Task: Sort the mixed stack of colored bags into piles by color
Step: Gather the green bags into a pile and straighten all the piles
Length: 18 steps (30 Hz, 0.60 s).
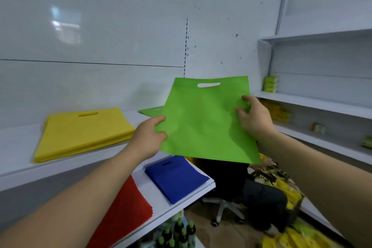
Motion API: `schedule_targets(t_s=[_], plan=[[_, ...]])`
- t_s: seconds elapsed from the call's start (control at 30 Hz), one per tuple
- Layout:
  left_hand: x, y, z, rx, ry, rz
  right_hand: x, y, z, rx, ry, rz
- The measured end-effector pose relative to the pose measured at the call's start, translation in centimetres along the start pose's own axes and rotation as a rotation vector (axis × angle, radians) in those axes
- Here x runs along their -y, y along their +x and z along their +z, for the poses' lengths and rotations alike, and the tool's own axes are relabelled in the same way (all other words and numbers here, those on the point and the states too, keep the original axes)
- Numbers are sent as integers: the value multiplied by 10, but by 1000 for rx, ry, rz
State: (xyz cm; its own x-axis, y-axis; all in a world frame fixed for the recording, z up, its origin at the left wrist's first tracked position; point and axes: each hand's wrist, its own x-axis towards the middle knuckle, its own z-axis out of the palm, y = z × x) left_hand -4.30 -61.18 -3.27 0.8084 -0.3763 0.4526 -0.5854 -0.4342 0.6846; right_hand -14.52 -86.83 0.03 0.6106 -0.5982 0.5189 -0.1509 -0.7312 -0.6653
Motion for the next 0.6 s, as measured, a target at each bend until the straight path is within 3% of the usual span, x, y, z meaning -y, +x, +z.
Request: schedule_targets(t_s=[0.23, 0.6], plan=[[-5, 47, 43, 61, 11, 17, -47, 46, 9, -1, 19, 64], [46, 156, 78, 35, 78, -140, -63, 177, 132, 130, 9, 7]])
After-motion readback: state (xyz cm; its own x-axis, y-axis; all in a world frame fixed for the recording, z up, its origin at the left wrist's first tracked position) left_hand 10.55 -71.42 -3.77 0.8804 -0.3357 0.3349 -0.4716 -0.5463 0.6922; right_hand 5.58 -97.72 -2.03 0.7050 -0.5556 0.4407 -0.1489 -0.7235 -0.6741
